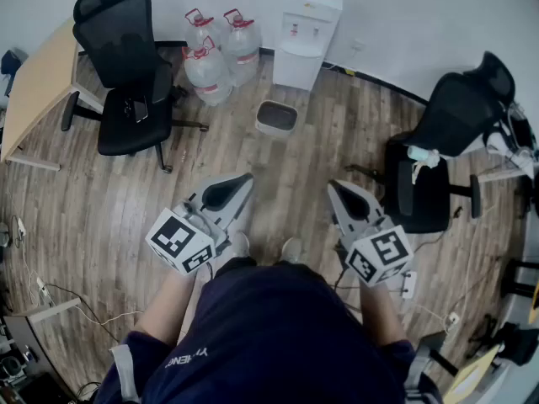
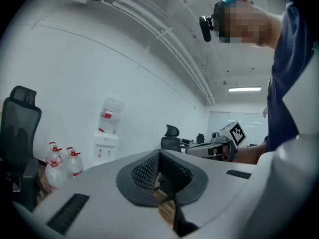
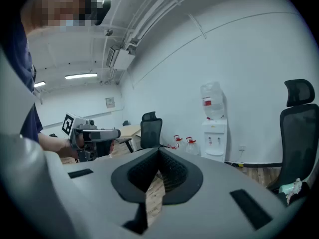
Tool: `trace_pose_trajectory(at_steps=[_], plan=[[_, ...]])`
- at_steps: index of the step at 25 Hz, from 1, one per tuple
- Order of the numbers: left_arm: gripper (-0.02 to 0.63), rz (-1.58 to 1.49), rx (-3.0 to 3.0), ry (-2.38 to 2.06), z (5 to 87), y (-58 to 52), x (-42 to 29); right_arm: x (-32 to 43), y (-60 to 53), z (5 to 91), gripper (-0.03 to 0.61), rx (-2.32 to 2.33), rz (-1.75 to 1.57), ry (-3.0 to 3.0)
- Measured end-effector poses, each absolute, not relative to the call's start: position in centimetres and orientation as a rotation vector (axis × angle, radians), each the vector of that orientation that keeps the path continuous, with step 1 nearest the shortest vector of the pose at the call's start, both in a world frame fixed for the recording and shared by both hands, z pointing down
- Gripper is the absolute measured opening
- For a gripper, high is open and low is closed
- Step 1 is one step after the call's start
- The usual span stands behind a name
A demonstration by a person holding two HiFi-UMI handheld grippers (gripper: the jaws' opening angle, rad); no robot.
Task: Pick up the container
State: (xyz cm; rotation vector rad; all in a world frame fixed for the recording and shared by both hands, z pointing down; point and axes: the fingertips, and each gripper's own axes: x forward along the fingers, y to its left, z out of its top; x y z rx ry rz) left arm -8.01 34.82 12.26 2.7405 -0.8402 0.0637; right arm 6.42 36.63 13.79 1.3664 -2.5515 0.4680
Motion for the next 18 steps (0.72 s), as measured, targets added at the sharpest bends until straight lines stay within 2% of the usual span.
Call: trace_pose_trajectory(at_steps=[12, 18], plan=[[0.020, 0.081, 2.712, -0.889, 13.3, 35.9, -6.0, 8.1, 37.2, 14.3, 0.017, 1.324, 0.501, -2.592], [0.020, 0.099, 2.716, -0.914, 13.7, 37.4, -3.4, 11.2, 38.8, 15.1, 0.017, 1.298, 0.522, -2.604]])
